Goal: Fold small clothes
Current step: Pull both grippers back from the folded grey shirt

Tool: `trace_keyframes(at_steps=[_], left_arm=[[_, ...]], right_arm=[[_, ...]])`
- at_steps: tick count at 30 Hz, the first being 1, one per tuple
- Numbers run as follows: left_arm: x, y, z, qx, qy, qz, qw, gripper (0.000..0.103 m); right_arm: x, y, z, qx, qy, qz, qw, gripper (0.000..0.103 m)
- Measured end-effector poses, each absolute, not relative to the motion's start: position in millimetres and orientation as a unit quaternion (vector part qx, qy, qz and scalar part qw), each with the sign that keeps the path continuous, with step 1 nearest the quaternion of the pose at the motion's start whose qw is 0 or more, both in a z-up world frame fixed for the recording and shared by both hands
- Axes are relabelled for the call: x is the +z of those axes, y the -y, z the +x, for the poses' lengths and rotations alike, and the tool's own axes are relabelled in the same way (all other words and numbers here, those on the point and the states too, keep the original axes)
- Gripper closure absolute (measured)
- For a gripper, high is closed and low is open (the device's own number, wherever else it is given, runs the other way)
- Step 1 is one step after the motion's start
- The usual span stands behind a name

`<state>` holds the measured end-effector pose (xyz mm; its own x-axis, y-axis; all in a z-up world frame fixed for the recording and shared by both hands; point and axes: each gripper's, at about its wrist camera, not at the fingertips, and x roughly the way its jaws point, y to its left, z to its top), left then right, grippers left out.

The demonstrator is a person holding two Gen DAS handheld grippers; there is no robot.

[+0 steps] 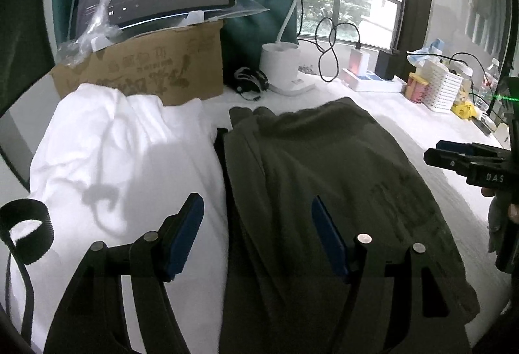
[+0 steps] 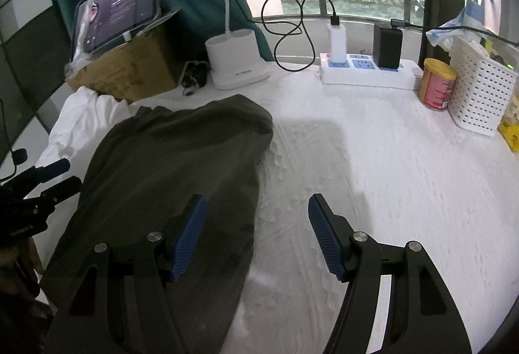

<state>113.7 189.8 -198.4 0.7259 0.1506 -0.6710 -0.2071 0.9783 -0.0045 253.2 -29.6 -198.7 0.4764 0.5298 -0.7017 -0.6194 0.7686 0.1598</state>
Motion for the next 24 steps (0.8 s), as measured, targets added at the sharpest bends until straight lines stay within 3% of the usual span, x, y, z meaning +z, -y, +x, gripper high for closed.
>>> trace_keyframes(at_steps=[2, 5, 24], left_arm=[[-198.2, -183.0, 107.7, 0.09, -0.355, -0.037, 0.93, 0.032], [-198.1, -170.7, 99.6, 0.084, -0.35, -0.034, 0.932, 0.015], [-194.9, -89.7, 63.6, 0.06, -0.338, 0.0, 0.939, 0.015]], right_arm=[[-197.0, 32.1, 246.9, 0.336, -0.385, -0.059, 0.857, 0.034], [-194.9, 36.6, 236.3, 0.34, -0.383, -0.062, 0.857, 0.034], [-180.6, 93.6, 164.3, 0.312, -0.358, -0.095, 0.875, 0.034]])
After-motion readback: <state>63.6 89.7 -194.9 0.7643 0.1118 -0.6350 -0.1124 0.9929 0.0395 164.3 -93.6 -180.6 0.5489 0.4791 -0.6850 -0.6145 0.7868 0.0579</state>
